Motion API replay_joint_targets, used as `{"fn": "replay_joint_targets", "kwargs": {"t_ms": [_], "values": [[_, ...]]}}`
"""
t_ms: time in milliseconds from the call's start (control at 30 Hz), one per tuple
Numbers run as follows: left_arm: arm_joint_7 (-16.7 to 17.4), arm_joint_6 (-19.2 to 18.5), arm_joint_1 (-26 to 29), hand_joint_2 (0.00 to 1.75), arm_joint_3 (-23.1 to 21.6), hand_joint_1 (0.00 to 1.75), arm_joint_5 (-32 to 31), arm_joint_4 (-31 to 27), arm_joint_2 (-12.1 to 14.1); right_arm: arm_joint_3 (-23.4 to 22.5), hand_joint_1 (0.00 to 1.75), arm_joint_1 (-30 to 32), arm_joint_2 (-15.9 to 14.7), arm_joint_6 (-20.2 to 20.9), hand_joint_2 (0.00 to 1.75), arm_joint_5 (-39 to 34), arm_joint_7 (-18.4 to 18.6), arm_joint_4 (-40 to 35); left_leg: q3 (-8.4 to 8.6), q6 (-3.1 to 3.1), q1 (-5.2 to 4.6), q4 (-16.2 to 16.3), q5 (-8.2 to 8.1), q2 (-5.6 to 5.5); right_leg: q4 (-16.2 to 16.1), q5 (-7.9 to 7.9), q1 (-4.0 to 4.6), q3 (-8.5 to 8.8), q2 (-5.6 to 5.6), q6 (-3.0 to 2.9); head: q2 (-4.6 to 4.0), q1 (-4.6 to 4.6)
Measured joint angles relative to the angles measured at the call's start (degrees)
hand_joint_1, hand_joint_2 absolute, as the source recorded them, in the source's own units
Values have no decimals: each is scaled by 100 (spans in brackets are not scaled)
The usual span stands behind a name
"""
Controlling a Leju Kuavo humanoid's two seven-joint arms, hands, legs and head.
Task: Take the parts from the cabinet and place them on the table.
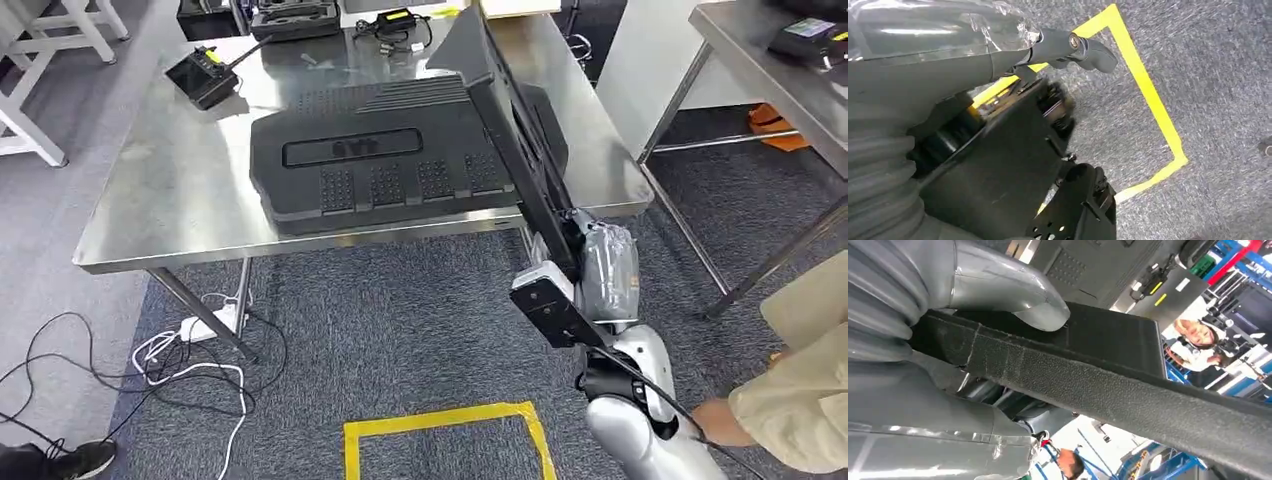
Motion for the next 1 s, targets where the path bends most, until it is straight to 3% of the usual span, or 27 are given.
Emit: {"fn": "replay_joint_targets", "kwargs": {"t_ms": [33,67,167,233,267,333,367,400,433,500,533,567,667,733,800,833,867,900,933,1000], "values": [[0,-2,-6,175,0,0,0,0,4,0,175,-6,0,-9,175,0,0,0,145,56,-36,-356,37,-4,-9,-21,-1,24,0,21,0,-9],[0,-2,-9,175,0,0,0,0,7,0,175,-22,0,-11,175,-2,0,0,178,60,-56,-471,15,-3,5,-41,21,12,17,56,0,-15],[0,-4,1,175,0,0,0,0,7,2,175,-25,0,-13,175,-15,-9,0,162,113,-91,-465,0,-6,-76,-28,-13,39,5,148,0,-22],[0,-4,-5,175,0,0,4,0,7,2,175,-39,0,-15,175,-22,-18,2,259,175,-16,-624,56,4,61,-133,-7,35,-2,195,0,-13],[-2,-4,-9,175,0,0,9,0,7,2,175,-69,-2,-15,175,-22,-22,2,276,216,-14,-637,54,11,360,-314,-8,-121,-3,203,0,29],[-7,-7,-3,175,0,0,7,0,4,4,175,-81,-2,-20,175,-46,-22,9,286,244,-20,-631,33,20,1276,-699,-7,-610,-1,229,0,92],[-9,-9,1,175,0,0,7,0,4,7,175,-75,-5,-20,175,-52,-24,20,285,249,-21,-618,18,20,1586,-756,-8,-803,-1,244,0,111],[-9,-7,5,175,0,0,7,0,7,7,175,-75,-7,-22,175,-55,-24,33,292,249,-20,-606,-1,19,1639,-658,-14,-877,-3,254,0,138],[-9,-7,6,175,0,0,7,0,7,7,175,-77,-11,-24,175,-63,-26,44,308,243,-18,-597,-22,11,1438,-462,-20,-814,-5,255,0,164],[-13,-11,6,175,0,0,0,0,4,7,175,-79,-18,-50,175,-100,-68,44,357,205,-9,-547,-90,-2,445,136,-25,-396,-13,244,0,229],[-18,-13,8,175,0,0,0,0,4,7,175,-80,-18,-78,175,-140,-94,46,365,166,-10,-520,-131,-3,91,187,-21,-251,-31,227,0,269],[-20,-13,-4,175,0,0,2,0,4,11,175,-83,-15,-105,175,-208,-129,50,345,122,-55,-464,-161,-8,37,141,23,-236,-25,202,0,275],[-28,-22,3,175,0,0,0,0,4,18,175,-78,-22,-122,175,-354,-221,52,377,58,-42,-524,-158,-2,55,128,32,-244,13,113,0,210],[-35,-26,-4,175,0,0,0,0,7,22,175,-83,-22,-122,175,-372,-241,52,398,-9,-21,-441,-246,-4,-10,149,-17,-184,-3,55,0,212],[-44,-26,-8,175,0,0,-2,0,4,24,175,-89,-22,-127,175,-372,-247,52,163,-71,-16,83,-527,4,-27,118,-19,-135,-24,1,0,114],[-44,-28,1,175,0,0,-2,0,4,24,175,-88,-22,-127,175,-372,-249,52,-122,-99,6,643,-762,4,-26,101,-13,-115,-31,-23,0,103],[-44,-28,14,175,0,0,-2,0,7,28,175,-88,-22,-127,175,-376,-252,55,-352,-110,15,1049,-886,4,-25,87,-10,-103,-32,-31,0,63],[-44,-28,24,175,0,0,0,0,7,31,175,-89,-22,-127,175,-378,-254,57,-511,-113,20,1280,-900,4,-24,73,-10,-90,-30,-32,0,48],[-44,-28,32,175,0,0,0,0,4,31,175,-88,-22,-125,175,-380,-254,59,-533,-105,24,1230,-772,4,-23,57,-12,-69,-23,-29,0,42],[-44,-31,30,175,0,0,0,0,7,33,175,-90,-22,-125,175,-380,-258,59,-244,-70,25,485,-251,4,-24,13,-15,0,-7,1,0,11]]}}
